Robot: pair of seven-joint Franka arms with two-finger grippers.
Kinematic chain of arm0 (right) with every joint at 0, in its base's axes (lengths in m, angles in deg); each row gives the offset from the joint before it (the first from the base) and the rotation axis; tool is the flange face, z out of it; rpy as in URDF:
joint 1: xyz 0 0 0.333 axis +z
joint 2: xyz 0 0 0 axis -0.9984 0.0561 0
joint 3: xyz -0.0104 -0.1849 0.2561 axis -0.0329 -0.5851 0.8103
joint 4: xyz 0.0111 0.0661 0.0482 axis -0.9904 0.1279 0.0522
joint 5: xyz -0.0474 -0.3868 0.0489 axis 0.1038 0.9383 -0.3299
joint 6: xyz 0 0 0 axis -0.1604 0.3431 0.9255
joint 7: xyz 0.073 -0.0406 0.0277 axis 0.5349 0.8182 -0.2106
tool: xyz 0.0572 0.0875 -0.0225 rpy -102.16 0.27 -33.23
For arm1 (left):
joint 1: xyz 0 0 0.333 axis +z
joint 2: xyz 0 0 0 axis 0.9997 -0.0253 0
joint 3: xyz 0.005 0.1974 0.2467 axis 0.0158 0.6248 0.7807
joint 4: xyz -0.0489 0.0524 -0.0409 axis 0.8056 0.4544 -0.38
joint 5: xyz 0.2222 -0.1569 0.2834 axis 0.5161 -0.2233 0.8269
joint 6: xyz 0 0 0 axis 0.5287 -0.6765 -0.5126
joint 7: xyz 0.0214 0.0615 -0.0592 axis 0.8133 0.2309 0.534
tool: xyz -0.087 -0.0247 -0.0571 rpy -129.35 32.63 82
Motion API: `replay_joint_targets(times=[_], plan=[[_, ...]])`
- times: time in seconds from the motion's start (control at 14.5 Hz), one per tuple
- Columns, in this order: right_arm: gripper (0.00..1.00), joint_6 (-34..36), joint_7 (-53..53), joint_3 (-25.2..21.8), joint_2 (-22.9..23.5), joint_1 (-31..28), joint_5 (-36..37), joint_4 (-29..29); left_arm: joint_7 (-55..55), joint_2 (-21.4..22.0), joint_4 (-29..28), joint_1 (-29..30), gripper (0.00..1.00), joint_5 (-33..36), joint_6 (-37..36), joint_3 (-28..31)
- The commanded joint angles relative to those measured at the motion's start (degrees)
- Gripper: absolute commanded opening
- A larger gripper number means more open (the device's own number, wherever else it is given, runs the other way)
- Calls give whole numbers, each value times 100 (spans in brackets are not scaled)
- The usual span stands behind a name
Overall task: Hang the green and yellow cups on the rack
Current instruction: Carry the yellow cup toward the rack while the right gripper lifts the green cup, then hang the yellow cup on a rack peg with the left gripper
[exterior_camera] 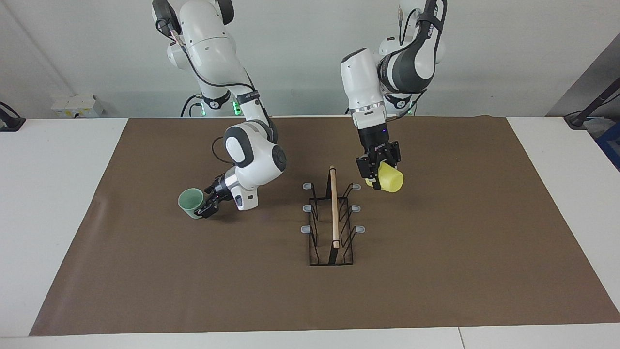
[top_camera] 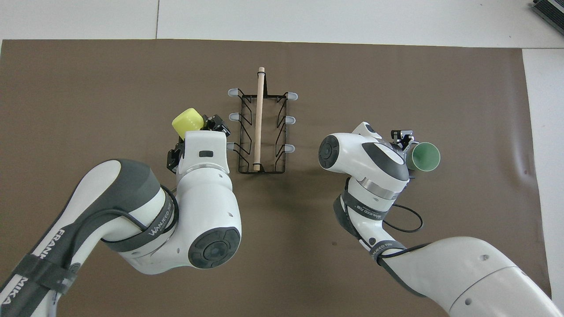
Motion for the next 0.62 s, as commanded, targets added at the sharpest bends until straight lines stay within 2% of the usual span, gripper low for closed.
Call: replay_joint_targets(times=[0.0,0.21,0.34,0.55], plan=[[100,-282,-243,24,-255,-140,323,415,870,168,-193,12,0,553,128,-69],[100,-353,-261,24,-264,-175,393,468,1178,107,-202,-14,0,1010,15,-236],[100,-598,-270,24,-255,-306,525,538,1695,-86,-202,-32,0,1562,-327,-438],[100,-844,-313,24,-220,-544,833,529,2015,-218,-210,-49,0,1828,-530,-527]])
